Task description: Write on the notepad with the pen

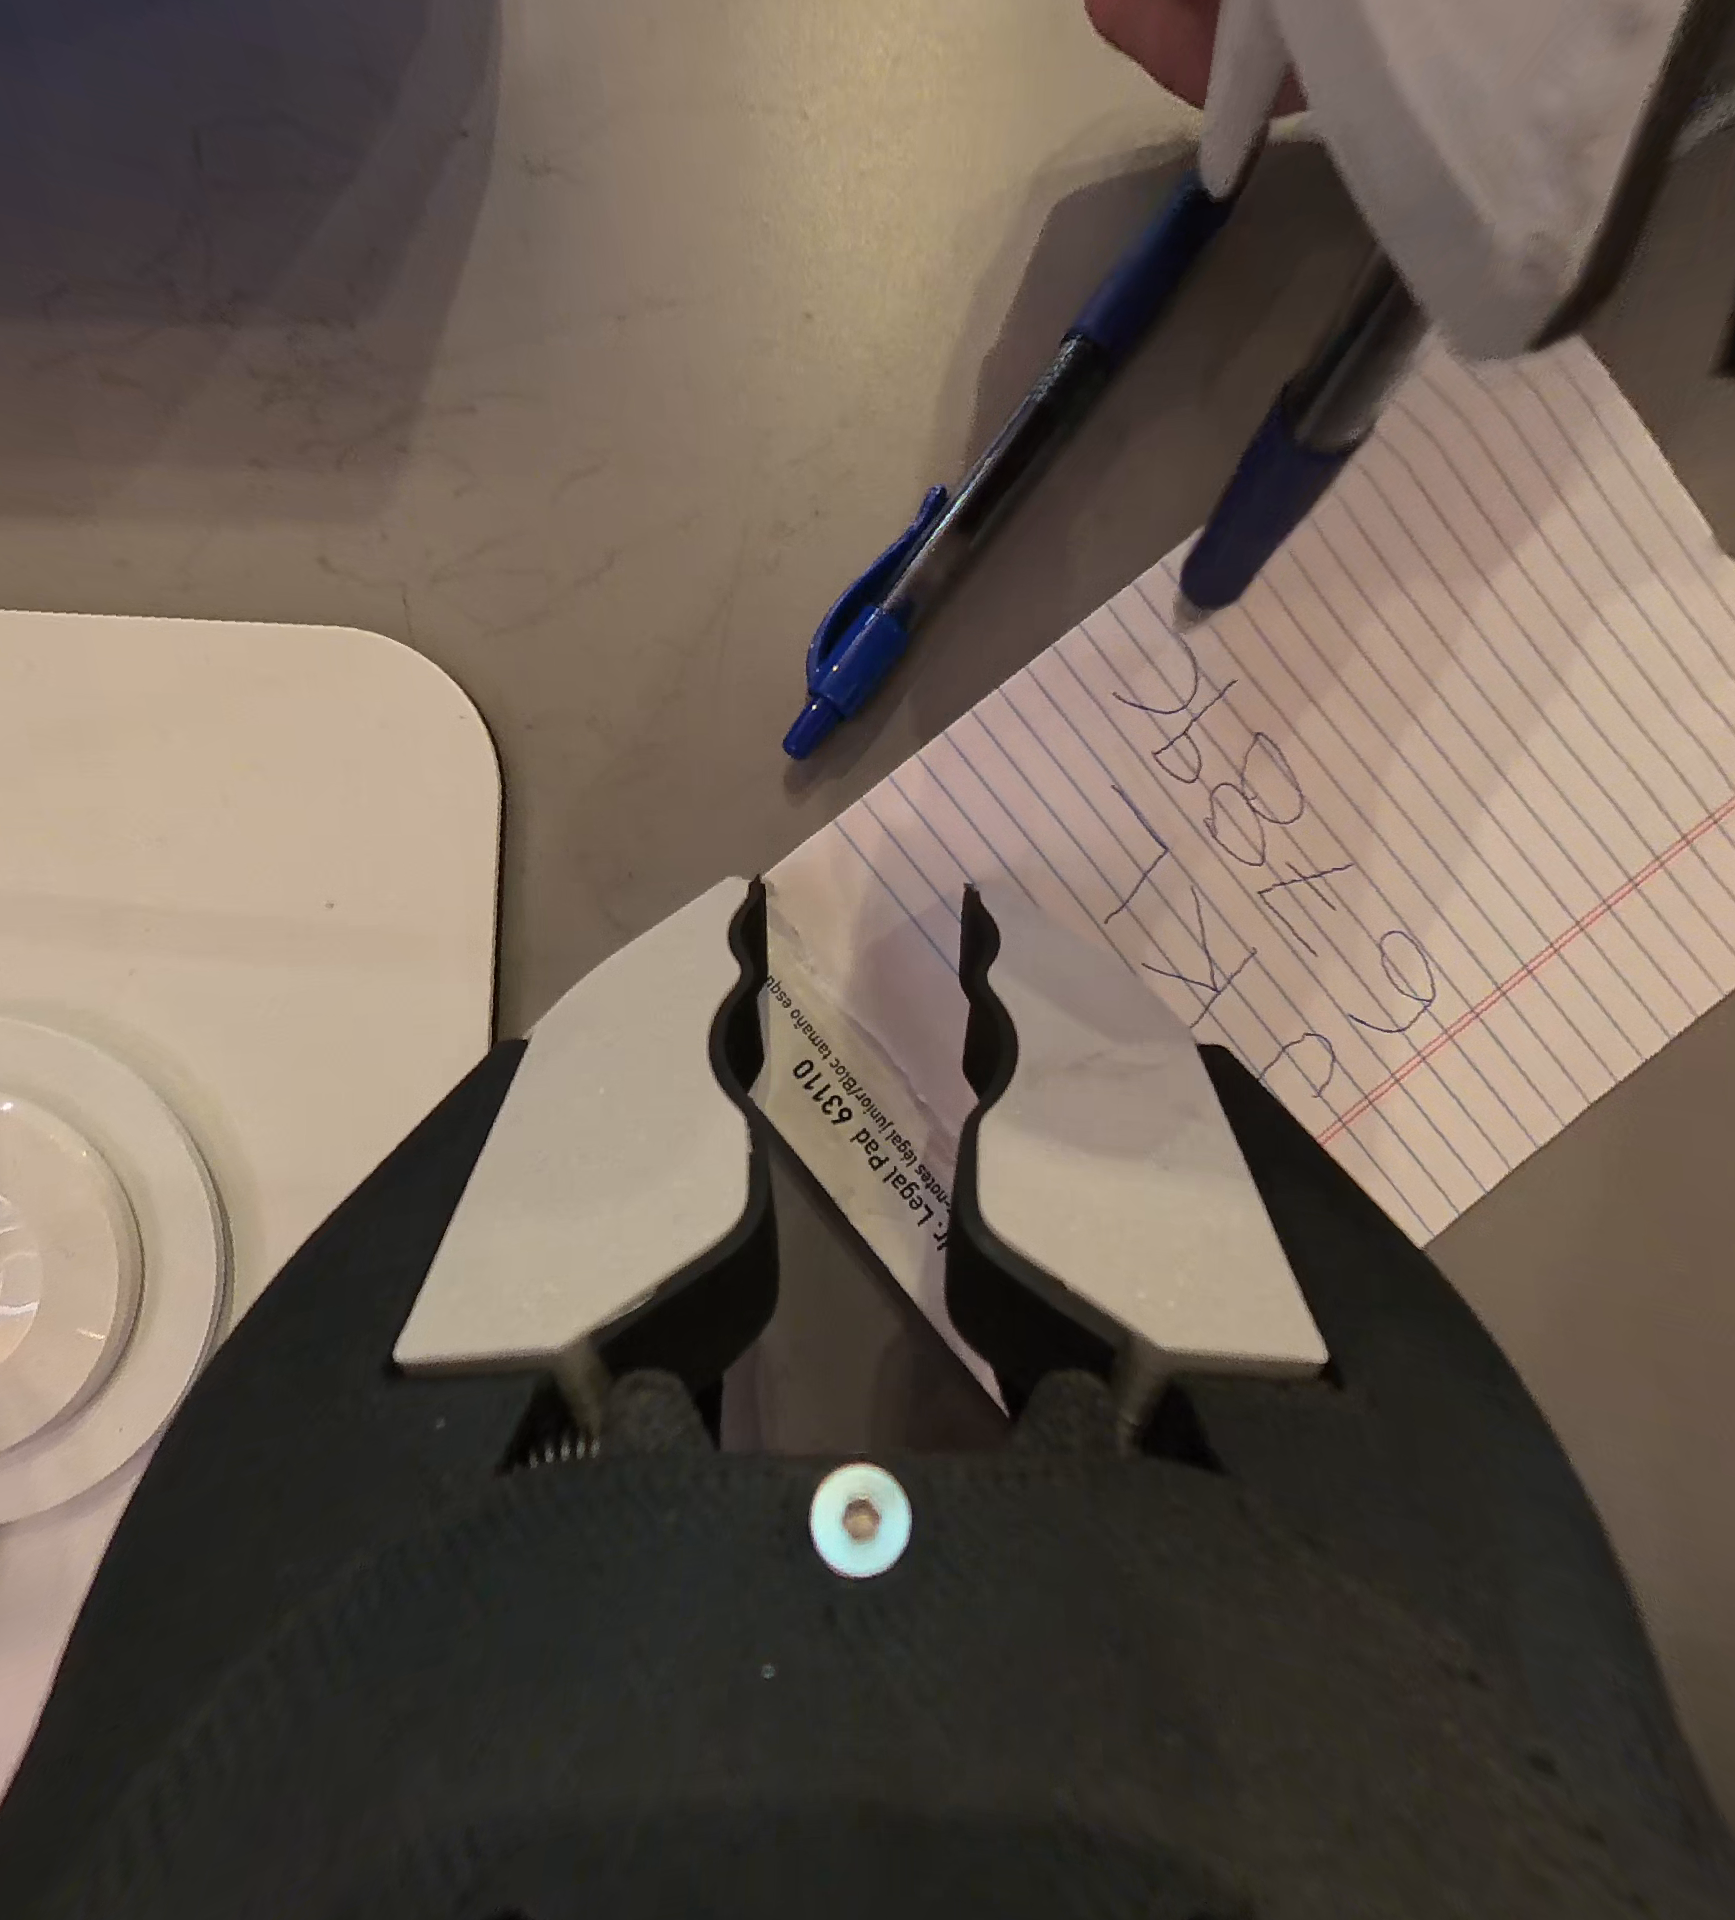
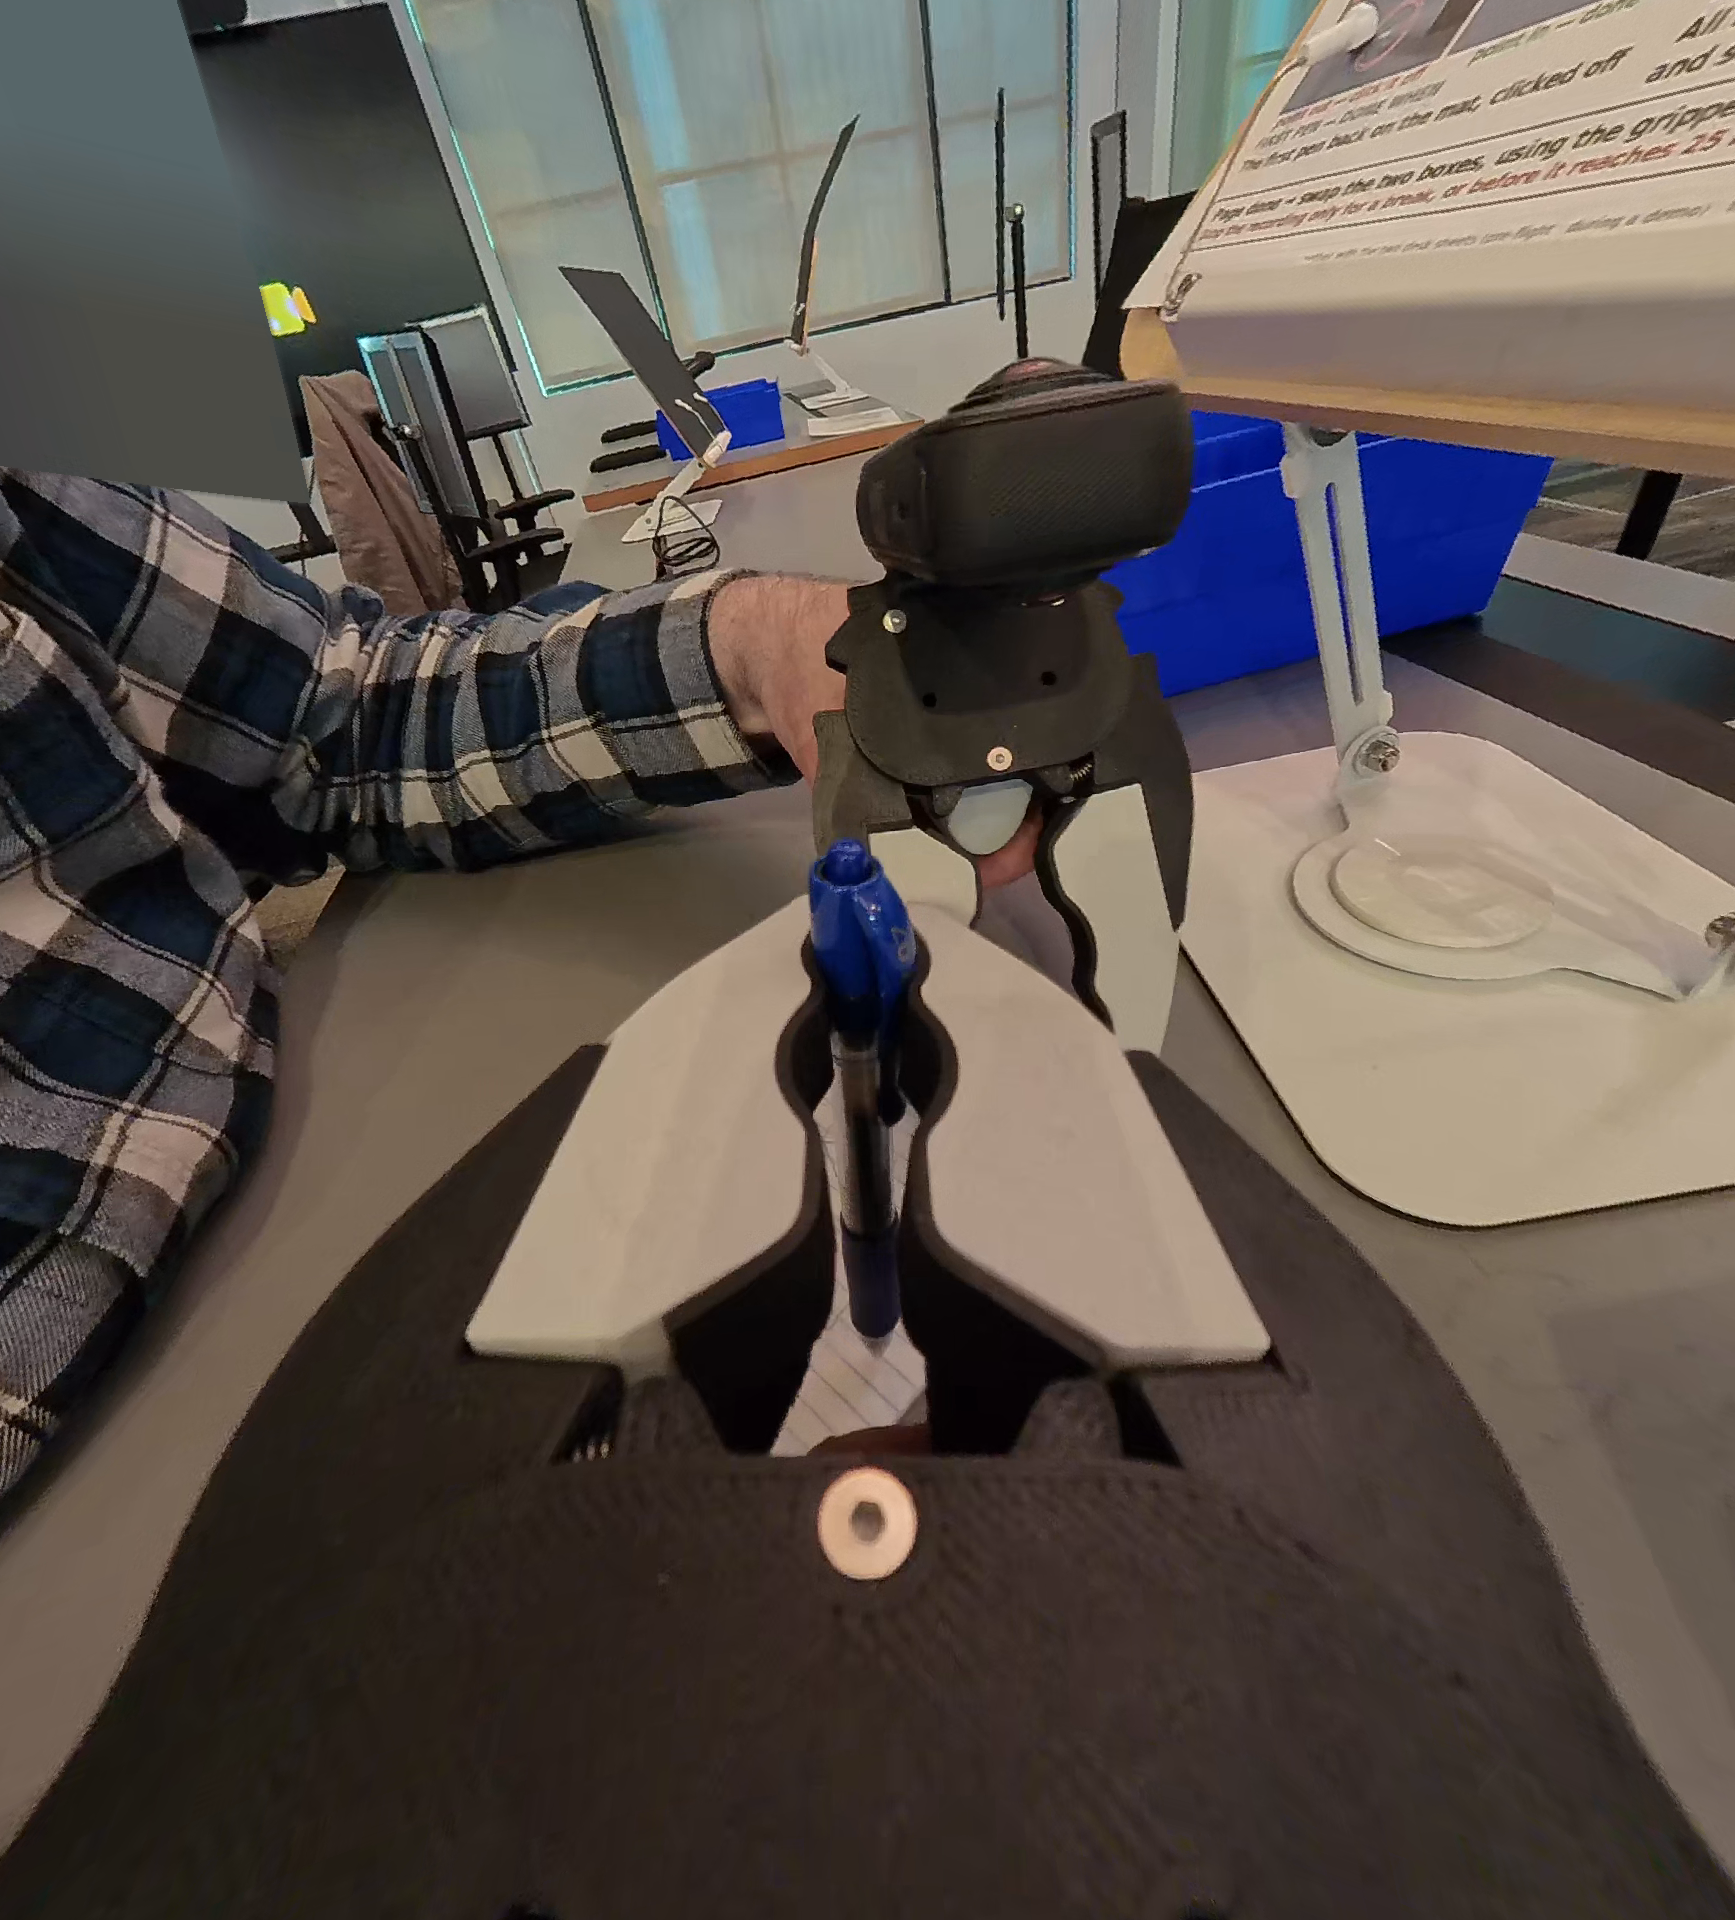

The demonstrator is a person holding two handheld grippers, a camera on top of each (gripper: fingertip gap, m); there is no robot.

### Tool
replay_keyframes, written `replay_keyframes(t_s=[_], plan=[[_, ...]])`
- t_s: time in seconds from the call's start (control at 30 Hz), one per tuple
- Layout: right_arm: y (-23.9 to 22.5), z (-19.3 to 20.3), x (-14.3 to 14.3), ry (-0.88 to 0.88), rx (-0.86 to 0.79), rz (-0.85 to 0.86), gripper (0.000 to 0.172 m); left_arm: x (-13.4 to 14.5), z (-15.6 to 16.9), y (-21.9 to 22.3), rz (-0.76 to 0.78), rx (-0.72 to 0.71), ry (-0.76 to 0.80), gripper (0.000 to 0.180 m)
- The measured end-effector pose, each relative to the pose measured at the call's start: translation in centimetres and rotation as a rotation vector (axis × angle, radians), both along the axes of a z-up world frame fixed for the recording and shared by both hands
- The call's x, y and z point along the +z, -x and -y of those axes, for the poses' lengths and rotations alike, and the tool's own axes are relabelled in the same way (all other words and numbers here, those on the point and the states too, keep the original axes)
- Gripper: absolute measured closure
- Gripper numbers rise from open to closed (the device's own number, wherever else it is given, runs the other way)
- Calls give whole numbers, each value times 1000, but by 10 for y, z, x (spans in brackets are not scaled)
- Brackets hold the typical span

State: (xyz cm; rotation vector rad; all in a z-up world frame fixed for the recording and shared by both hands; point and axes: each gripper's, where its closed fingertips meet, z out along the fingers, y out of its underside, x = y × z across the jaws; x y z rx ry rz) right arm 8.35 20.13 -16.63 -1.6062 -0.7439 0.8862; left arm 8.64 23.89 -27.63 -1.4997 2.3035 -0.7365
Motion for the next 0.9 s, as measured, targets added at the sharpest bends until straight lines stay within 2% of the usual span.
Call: replay_keyframes(t_s=[0.9], plan=[[13, -20, -1, -14, 4, -10, 164, 0, 0, 0, 1, -1, 5, 145]])
